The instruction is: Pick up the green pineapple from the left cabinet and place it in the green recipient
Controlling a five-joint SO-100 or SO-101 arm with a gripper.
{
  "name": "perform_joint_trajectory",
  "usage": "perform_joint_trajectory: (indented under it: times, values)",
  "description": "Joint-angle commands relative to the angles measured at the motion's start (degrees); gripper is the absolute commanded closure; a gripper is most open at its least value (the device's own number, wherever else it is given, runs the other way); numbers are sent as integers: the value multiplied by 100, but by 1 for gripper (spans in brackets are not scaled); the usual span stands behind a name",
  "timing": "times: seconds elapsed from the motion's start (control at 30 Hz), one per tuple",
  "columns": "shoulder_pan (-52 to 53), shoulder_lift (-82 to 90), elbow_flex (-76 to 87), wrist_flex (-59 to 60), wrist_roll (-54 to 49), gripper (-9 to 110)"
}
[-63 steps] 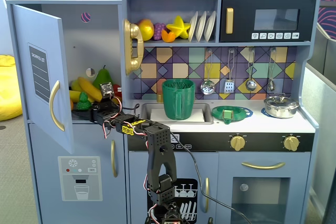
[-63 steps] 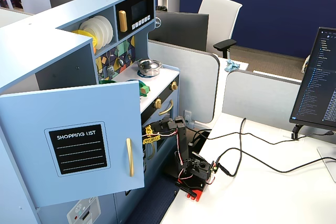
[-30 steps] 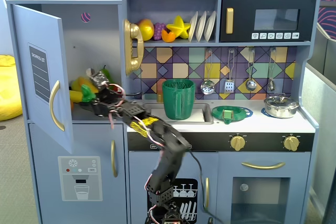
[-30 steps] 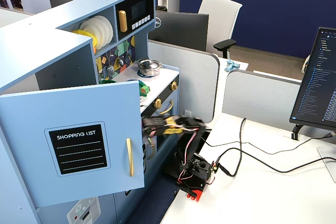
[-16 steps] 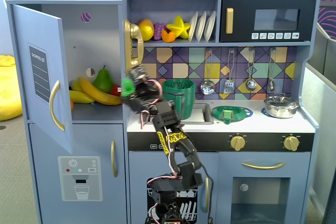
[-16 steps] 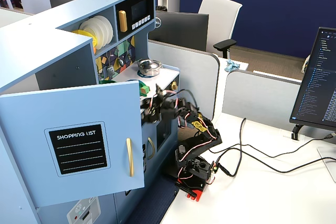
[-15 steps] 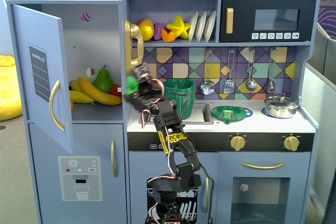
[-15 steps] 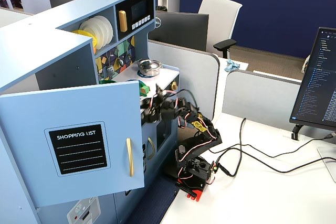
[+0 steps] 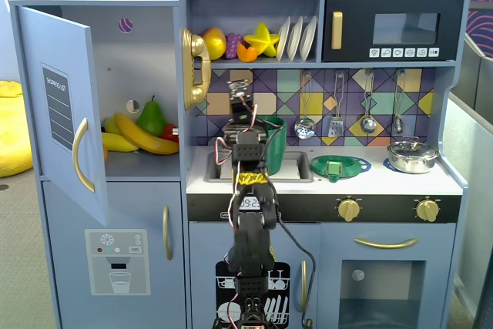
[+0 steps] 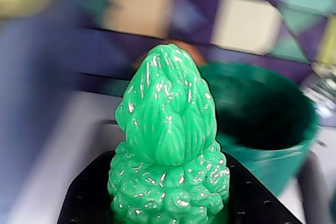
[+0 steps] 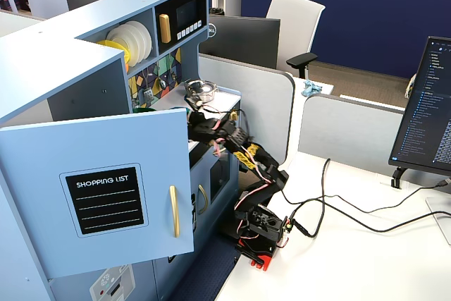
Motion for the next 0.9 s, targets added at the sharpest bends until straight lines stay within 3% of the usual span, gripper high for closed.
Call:
perform_joint_trajectory:
  times: [0.0, 0.2, 0.87]
  values:
    - [369, -861, -958, -510, 185, 101]
    - [457, -2065, -2479, -404, 562, 101]
    - [562, -3902, -3683, -782, 396, 101]
